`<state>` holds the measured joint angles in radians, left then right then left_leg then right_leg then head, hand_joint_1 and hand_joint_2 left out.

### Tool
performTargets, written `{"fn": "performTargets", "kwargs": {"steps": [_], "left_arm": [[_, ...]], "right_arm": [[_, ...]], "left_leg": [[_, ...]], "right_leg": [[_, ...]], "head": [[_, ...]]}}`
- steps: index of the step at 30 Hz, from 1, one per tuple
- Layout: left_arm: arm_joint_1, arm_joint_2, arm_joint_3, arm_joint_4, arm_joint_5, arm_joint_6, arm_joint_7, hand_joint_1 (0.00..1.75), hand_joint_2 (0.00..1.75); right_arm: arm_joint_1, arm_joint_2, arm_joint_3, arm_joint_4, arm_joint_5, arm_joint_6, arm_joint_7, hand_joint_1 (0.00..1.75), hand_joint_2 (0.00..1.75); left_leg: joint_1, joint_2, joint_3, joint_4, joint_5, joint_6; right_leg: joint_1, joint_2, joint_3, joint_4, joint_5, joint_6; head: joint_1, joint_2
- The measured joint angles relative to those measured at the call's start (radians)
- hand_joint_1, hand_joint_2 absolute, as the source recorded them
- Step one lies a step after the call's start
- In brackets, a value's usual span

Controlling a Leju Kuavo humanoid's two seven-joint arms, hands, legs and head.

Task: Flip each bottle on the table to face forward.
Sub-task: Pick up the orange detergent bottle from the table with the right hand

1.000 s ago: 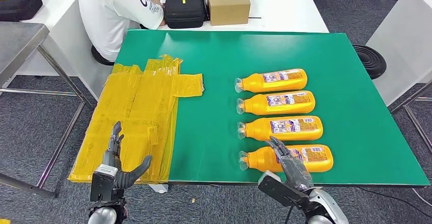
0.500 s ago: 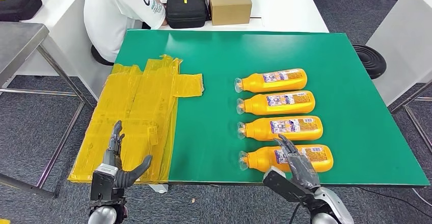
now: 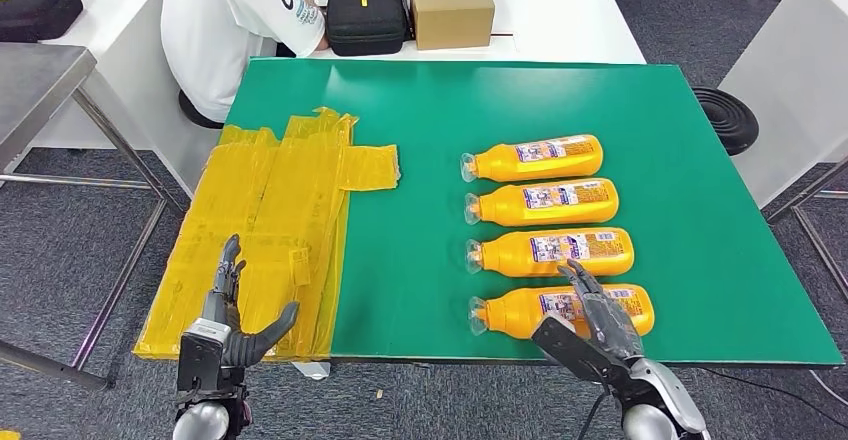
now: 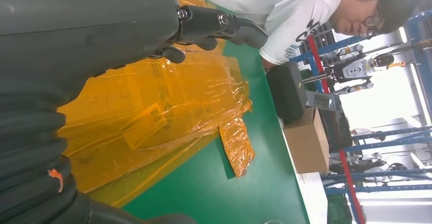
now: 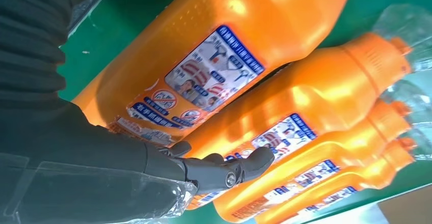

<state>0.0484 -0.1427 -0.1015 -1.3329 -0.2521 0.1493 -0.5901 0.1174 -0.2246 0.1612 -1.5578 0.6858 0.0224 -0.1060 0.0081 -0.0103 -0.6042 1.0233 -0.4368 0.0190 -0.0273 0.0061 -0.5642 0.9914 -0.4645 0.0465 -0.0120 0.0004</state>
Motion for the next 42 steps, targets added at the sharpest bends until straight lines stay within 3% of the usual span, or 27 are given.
{"fn": "performTargets", "kwargs": {"steps": [30,42], "left_arm": [[0.002,0.001,0.0,0.0,0.021,-0.007,0.002,0.0,1.75],[0.001,0.001,0.0,0.001,0.022,-0.022,0.007,0.0,1.75]], "right_arm": [[-0.059,-0.082,0.003,0.041,0.008,0.106,0.0,0.0,1.75],[0.006,-0.123,0.006,-0.044,-0.007,0.112,0.035,0.0,1.75]], "left_leg": [[0.0,0.0,0.0,0.0,0.0,0.0],[-0.001,0.0,0.0,0.0,0.0,0.0]], "right_leg": [[0.0,0.0,0.0,0.0,0.0,0.0],[-0.001,0.0,0.0,0.0,0.0,0.0]], "head": [[0.0,0.0],[0.0,0.0]]}}
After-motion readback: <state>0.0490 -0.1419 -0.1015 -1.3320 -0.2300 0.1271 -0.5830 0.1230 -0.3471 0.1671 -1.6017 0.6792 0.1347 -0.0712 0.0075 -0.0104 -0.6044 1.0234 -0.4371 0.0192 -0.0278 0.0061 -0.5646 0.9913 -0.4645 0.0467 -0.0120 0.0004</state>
